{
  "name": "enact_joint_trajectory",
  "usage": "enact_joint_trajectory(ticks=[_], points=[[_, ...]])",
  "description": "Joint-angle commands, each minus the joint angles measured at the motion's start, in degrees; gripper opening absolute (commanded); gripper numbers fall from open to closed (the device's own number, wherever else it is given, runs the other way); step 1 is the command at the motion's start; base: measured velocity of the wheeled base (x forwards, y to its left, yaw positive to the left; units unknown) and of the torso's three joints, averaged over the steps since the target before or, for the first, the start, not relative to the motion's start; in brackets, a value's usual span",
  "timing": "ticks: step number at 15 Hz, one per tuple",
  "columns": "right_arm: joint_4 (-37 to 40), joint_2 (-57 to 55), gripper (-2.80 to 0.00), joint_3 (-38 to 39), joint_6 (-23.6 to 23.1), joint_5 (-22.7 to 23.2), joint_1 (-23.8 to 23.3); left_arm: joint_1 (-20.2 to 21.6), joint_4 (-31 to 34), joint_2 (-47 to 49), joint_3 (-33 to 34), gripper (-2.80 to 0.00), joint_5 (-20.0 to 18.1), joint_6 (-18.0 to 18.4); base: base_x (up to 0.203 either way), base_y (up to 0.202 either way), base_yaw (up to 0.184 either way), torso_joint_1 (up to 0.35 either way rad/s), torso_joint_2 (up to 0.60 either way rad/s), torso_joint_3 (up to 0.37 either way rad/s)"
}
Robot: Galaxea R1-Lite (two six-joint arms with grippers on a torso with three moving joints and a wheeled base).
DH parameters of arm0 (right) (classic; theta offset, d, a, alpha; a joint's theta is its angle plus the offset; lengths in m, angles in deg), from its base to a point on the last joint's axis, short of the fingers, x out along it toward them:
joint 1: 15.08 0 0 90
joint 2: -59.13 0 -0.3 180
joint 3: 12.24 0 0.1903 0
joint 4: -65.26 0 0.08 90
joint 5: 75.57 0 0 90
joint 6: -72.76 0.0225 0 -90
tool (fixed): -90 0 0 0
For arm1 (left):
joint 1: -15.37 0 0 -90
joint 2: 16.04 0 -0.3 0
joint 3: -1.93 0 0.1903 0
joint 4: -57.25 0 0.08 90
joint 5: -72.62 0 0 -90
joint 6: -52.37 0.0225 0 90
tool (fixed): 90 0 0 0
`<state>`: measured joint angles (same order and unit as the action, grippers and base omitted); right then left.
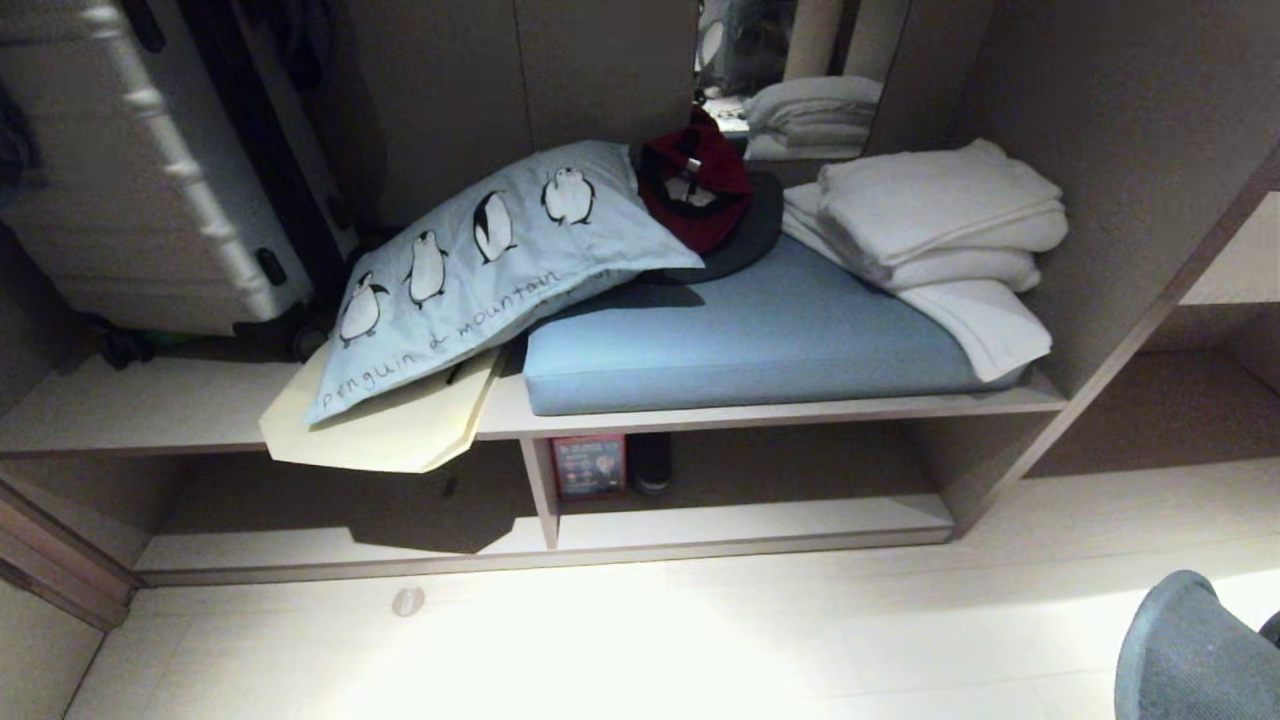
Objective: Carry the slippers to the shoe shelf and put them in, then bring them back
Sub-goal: Place the slippers into the shoe cabinet
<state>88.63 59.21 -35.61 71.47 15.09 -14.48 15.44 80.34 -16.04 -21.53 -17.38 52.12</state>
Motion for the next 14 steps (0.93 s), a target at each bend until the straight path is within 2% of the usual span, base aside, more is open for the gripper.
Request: enact_joint_trajectory(ticks=[1, 14], points=[[0.00, -0.07, -2.80, 0.00, -0.11, 0.04, 0.02, 0.01, 0.01, 0.09, 0.01, -2.80, 0.00, -0.02, 0.000, 0.000, 0.000, 0.005, 0.00, -0.198], [0.00, -0.07, -2.80, 0.00, -0.03, 0.04, 0.02, 0.01, 0.01, 0.09, 0.01, -2.80, 0.00, -0.02, 0.000, 0.000, 0.000, 0.003, 0.00, -0.197]])
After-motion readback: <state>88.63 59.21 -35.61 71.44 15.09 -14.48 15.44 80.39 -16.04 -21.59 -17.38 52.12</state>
